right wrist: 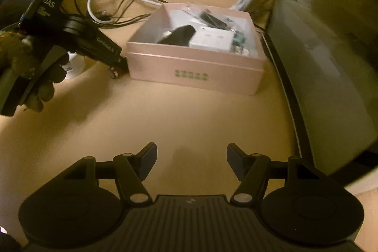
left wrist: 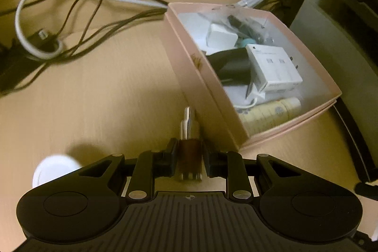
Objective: Organize rigid objects
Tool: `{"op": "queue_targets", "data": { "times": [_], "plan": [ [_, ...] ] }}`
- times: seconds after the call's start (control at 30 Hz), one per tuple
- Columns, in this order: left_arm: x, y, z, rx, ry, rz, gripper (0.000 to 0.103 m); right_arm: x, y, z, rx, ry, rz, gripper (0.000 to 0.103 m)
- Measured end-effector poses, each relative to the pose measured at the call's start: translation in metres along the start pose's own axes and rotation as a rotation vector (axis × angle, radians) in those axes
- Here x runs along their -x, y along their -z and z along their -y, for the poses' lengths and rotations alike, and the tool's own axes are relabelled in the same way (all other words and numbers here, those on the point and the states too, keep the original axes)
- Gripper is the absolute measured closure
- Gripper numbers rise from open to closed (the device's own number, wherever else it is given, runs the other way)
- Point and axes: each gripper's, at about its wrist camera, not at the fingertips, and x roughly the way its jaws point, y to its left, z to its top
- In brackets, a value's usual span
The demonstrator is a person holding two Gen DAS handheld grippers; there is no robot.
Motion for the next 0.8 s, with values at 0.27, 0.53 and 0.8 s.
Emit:
{"op": "queue_targets", "data": {
  "times": [0.27,0.53,0.8],
  "plan": [
    [-0.001,-0.002,0.01,-0.043,-0.049,0.001,0.08,0.006,0.012,0.003,0.011,0.035,-0.002,0.037],
    [0.037,0.037,0.003,0.018,0.055,0.056,0.079,0.004,0.007,-0.014,0.054,-0.008,0.021,0.037],
    [0.148,0.154,-0.053,0.296,-0.036,0.161,0.079,-0.019,-0.032,-0.071,0.174,-0.194,0.106,0.033]
  ]
}}
